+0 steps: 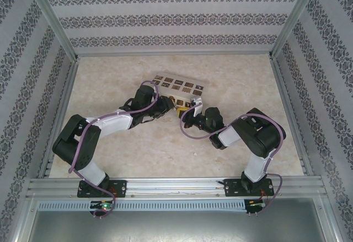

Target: Unlock a padlock with a key

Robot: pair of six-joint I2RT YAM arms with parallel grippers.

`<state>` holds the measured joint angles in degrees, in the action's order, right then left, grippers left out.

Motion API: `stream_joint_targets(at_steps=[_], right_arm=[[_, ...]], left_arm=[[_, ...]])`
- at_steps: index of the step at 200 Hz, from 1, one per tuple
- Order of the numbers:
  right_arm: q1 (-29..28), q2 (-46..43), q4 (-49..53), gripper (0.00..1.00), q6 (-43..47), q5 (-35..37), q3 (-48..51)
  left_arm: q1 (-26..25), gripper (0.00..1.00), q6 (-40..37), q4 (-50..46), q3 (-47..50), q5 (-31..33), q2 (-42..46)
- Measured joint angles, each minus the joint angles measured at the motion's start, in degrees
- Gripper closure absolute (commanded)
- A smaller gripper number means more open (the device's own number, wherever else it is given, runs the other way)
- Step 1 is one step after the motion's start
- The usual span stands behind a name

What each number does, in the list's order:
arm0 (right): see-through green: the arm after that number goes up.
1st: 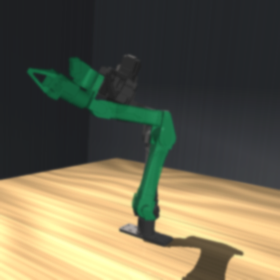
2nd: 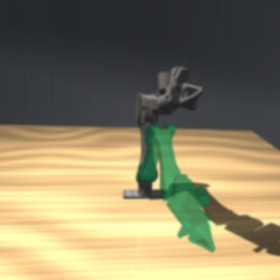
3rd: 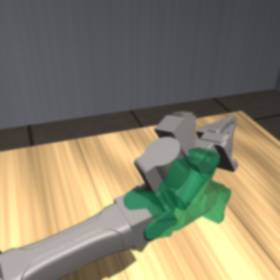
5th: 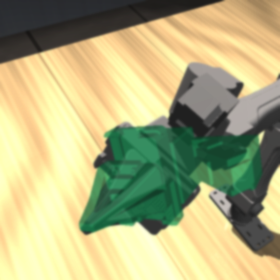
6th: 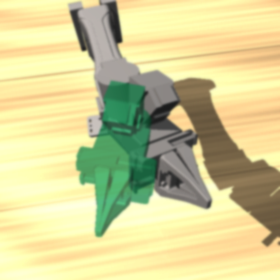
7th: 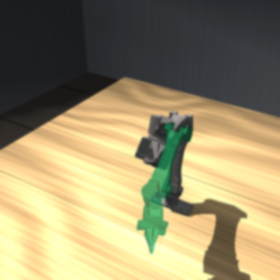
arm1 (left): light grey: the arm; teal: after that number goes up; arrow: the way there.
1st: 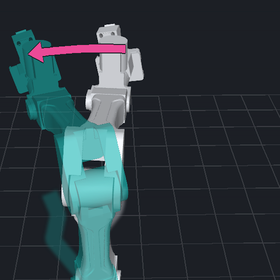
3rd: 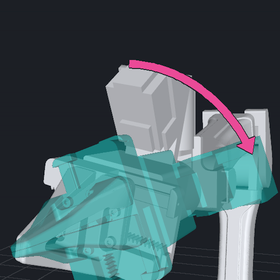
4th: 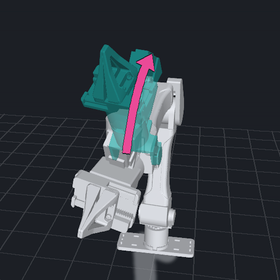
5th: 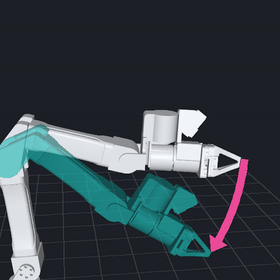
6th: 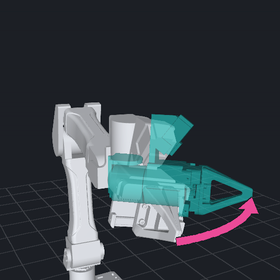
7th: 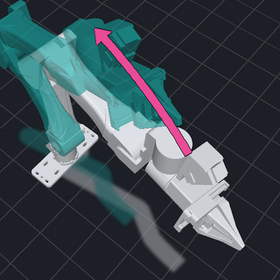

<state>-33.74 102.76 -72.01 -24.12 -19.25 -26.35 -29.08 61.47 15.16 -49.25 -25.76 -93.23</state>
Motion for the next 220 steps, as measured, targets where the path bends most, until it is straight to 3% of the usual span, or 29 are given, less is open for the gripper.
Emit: stream_joint_targets(at_steps=[220], right_arm=[[-0.09, -4.15, -1.09, 1.0, 0.02, -0.33, 5.11]], left_arm=[[0.39, 0.77, -0.17, -0.07, 0.0, -4.68, -0.02]])
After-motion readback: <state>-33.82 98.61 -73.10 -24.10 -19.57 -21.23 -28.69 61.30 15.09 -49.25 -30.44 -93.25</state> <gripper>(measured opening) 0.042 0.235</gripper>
